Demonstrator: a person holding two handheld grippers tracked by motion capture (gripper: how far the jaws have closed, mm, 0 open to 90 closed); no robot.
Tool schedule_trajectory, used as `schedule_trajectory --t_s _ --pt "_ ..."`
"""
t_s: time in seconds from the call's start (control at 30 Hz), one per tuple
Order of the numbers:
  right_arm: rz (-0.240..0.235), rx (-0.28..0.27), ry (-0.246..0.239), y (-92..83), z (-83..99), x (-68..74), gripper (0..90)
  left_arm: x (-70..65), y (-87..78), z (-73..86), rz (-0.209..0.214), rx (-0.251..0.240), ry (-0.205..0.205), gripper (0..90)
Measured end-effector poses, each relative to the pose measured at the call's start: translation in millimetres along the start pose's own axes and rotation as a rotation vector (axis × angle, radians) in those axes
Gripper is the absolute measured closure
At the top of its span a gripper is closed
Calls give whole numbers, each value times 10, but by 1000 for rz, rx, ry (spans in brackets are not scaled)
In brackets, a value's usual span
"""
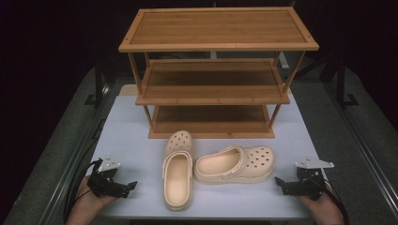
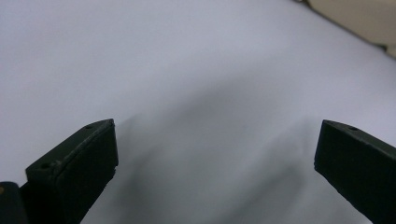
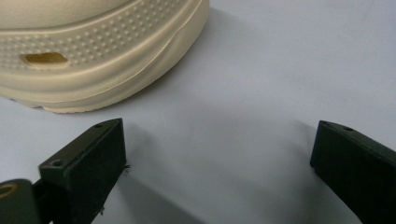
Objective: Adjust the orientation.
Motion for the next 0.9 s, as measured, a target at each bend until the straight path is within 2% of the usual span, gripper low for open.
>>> schedule_trajectory --t_s 0.17,0.27,0.37,0.57,0.7,0.83,0.9 --pt "0 0 0 0 0 0 28 48 36 75 -8 -5 12 0" --pt "0 1 0 0 -1 0 28 65 49 87 15 -16 -12 0" --pt "0 1 0 0 -1 0 28 82 55 124 36 -53 -27 0" --pt "-5 8 -2 -2 -11 -2 30 82 54 135 38 -63 -24 0" --pt "-15 24 -15 -38 -33 9 85 81 55 138 38 -65 -26 0" --pt "-54 13 -14 -118 -82 32 195 82 54 140 38 -67 -25 0" --pt "-82 -6 -18 -162 -111 53 281 81 54 140 39 -68 -25 0"
Point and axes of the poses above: each handheld gripper's, and its own axes: y roughly forward along the jaws, z roughly out of its underside, x roughly to its left, the point moved 5 cm from there along y, roughly forward along the jaws, and after that the axes turned 10 degrees about -y, right-handed, at the moved point
